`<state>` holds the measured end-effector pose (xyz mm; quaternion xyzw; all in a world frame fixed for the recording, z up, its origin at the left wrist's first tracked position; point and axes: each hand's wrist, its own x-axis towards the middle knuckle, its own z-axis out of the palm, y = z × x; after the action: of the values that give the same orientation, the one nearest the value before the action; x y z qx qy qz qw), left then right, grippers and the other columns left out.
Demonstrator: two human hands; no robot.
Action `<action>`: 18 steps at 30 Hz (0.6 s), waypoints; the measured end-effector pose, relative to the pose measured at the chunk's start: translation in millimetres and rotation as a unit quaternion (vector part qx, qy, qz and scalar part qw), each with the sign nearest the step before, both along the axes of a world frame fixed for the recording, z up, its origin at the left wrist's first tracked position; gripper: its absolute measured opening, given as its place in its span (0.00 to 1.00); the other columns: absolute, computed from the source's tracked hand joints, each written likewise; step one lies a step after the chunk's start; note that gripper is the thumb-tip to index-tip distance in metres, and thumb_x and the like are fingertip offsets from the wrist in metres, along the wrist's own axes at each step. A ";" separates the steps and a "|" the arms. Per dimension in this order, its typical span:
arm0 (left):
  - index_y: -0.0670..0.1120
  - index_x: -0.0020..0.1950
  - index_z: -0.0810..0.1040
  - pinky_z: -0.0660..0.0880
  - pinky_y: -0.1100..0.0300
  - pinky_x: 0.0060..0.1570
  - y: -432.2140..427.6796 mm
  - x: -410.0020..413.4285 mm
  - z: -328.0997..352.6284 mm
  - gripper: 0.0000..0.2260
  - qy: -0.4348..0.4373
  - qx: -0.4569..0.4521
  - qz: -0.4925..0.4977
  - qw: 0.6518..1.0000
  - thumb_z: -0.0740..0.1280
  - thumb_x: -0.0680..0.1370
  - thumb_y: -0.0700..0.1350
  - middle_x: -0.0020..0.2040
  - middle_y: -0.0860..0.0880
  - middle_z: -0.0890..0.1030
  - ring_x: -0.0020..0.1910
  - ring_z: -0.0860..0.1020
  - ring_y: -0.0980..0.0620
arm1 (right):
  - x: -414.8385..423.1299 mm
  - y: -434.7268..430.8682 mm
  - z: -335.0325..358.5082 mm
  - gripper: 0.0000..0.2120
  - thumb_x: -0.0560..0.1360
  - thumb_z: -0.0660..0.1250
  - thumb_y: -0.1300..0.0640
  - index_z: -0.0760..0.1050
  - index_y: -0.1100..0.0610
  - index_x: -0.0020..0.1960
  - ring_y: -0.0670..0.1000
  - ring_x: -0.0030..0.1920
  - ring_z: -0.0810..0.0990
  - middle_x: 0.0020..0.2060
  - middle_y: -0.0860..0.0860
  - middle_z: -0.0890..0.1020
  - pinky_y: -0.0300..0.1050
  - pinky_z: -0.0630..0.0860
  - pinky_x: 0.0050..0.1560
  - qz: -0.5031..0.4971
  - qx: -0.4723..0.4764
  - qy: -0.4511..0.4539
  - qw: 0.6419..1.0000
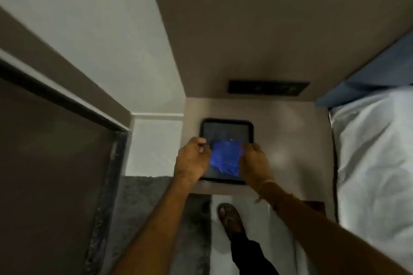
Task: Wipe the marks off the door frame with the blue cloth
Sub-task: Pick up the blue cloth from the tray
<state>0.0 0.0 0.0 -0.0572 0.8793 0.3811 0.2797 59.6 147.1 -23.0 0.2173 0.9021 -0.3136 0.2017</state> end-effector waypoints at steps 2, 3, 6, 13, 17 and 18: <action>0.43 0.61 0.75 0.72 0.56 0.57 27.1 -7.4 -51.5 0.14 0.004 -0.027 0.000 1.000 0.64 0.76 0.43 0.55 0.40 0.81 0.56 0.78 0.41 | 2.5 7.7 -49.2 0.19 0.76 0.58 0.66 0.65 0.66 0.67 0.64 0.62 0.71 0.65 0.64 0.69 0.52 0.68 0.64 -0.049 -0.017 -0.029 0.998; 0.42 0.61 0.75 0.73 0.53 0.59 34.0 -10.7 -70.7 0.15 0.003 -0.040 -0.004 0.999 0.65 0.75 0.43 0.56 0.38 0.81 0.56 0.78 0.40 | 2.6 7.7 -68.0 0.19 0.77 0.59 0.65 0.64 0.65 0.68 0.63 0.62 0.71 0.66 0.64 0.68 0.52 0.69 0.64 -0.063 -0.032 -0.035 0.997; 0.39 0.61 0.74 0.74 0.50 0.57 48.9 -13.4 -127.2 0.15 -0.032 -0.089 -0.042 0.995 0.64 0.76 0.44 0.58 0.36 0.78 0.56 0.77 0.37 | 3.4 6.6 -114.9 0.22 0.77 0.62 0.61 0.62 0.62 0.69 0.61 0.64 0.69 0.67 0.62 0.66 0.51 0.68 0.65 -0.070 -0.074 -0.045 0.994; 0.39 0.62 0.71 0.77 0.46 0.55 54.6 -18.1 -179.9 0.20 -0.067 -0.113 -0.035 0.991 0.66 0.76 0.51 0.60 0.38 0.77 0.56 0.77 0.41 | 1.8 8.1 -149.6 0.25 0.75 0.66 0.62 0.63 0.61 0.70 0.59 0.65 0.69 0.68 0.60 0.64 0.50 0.69 0.68 -0.070 -0.087 -0.013 0.994; 0.39 0.61 0.69 0.76 0.54 0.46 65.6 -16.8 -186.5 0.22 -0.070 -0.107 0.006 0.992 0.68 0.74 0.52 0.56 0.40 0.78 0.52 0.78 0.43 | 8.3 9.6 -155.3 0.27 0.72 0.69 0.62 0.65 0.61 0.68 0.58 0.64 0.69 0.66 0.59 0.67 0.46 0.69 0.66 -0.074 -0.083 0.014 0.994; 0.39 0.61 0.70 0.75 0.56 0.44 68.1 -17.1 -186.2 0.22 -0.086 -0.104 0.018 0.991 0.68 0.74 0.52 0.55 0.41 0.79 0.50 0.78 0.44 | 9.0 9.0 -156.1 0.28 0.71 0.70 0.61 0.64 0.61 0.69 0.58 0.64 0.69 0.66 0.59 0.67 0.46 0.69 0.66 -0.077 -0.086 0.015 0.993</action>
<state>-17.1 68.1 -186.2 -0.1345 0.8856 0.2867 0.3397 68.6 156.1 -179.1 0.2635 0.8552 -0.4078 0.1812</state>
